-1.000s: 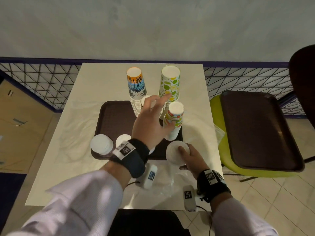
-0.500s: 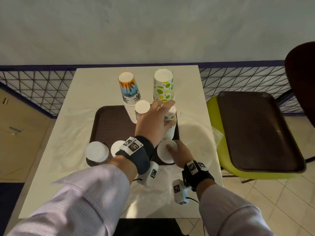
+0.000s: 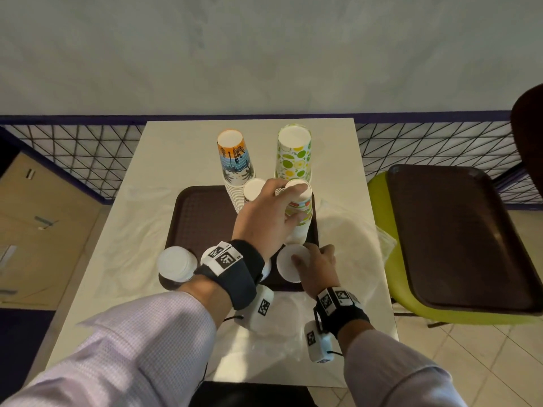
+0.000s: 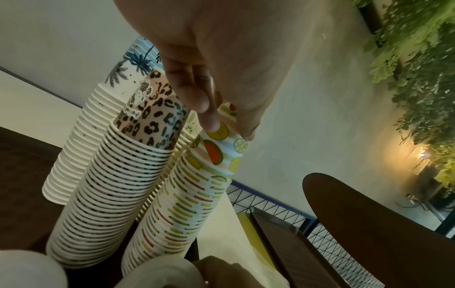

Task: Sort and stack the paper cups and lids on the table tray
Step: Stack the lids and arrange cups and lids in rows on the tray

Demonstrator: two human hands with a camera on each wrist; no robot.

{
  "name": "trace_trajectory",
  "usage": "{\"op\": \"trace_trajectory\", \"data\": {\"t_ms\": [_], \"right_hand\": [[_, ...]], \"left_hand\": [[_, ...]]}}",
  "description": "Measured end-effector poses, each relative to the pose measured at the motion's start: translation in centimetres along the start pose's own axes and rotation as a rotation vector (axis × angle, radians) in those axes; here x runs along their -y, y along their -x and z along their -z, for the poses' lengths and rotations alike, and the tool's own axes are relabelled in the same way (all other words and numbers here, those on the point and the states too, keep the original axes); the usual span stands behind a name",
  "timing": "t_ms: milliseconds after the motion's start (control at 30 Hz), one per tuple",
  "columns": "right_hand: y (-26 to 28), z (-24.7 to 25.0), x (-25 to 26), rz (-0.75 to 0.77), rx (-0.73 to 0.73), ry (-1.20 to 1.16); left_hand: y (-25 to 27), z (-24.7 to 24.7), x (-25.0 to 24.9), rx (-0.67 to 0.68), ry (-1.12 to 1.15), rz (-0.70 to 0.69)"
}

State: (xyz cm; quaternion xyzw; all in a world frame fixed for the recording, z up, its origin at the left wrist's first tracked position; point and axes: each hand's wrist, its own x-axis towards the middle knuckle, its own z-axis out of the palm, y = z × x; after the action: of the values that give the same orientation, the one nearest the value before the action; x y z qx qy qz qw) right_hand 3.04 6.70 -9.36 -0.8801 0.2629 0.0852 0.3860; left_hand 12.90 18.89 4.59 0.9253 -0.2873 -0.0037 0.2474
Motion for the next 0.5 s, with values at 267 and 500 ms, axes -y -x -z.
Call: {"op": "trace_trajectory", "data": {"t_ms": [267,500], "right_hand": [[0.8,-2.1,0.3,0.086,-0.136,0.183],[0.3,-0.8,0.5,0.104,-0.286,0.097]], "left_hand": [[0.0,0.0,0.0,-0.051,-0.059,0.031],[0.5,1.6,0.4,-0.137,-0.004,0.007]]}}
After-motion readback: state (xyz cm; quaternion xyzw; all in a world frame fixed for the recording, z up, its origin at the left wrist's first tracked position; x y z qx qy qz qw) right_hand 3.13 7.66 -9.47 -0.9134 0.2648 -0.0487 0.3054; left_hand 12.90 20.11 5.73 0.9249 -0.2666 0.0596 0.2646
